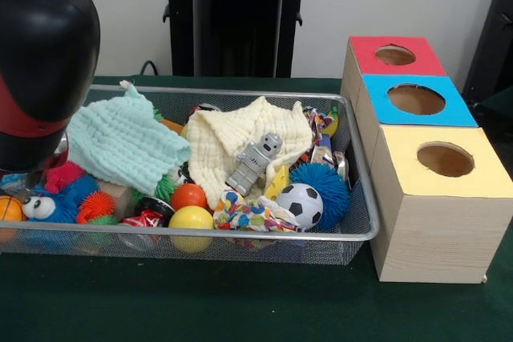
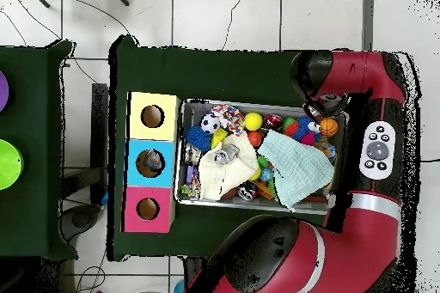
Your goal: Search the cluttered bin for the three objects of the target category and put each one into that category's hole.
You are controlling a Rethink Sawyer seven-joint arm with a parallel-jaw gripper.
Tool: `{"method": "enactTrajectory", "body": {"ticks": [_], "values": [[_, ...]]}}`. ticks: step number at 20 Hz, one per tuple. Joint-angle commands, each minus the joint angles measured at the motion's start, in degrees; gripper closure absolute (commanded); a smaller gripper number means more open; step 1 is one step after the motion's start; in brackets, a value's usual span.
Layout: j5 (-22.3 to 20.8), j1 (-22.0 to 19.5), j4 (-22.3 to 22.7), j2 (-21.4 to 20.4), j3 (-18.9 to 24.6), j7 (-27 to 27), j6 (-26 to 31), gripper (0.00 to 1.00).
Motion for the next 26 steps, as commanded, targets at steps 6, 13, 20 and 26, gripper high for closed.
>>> {"method": "enactTrajectory", "body": {"ticks": [6, 13, 20, 26], "values": [[0.16, -1.08, 4.16, 4.18, 1.91, -17.61, 5.58, 0.00], [1.79, -2.03, 6.89, 4.97, 2.13, -16.34, 4.09, 0.00], [1.13, -1.32, 6.63, 5.33, 0.63, -15.82, 6.41, 0.00], [0.45, -0.40, 5.11, 5.76, -0.26, -15.17, 10.39, 0.00]]}}
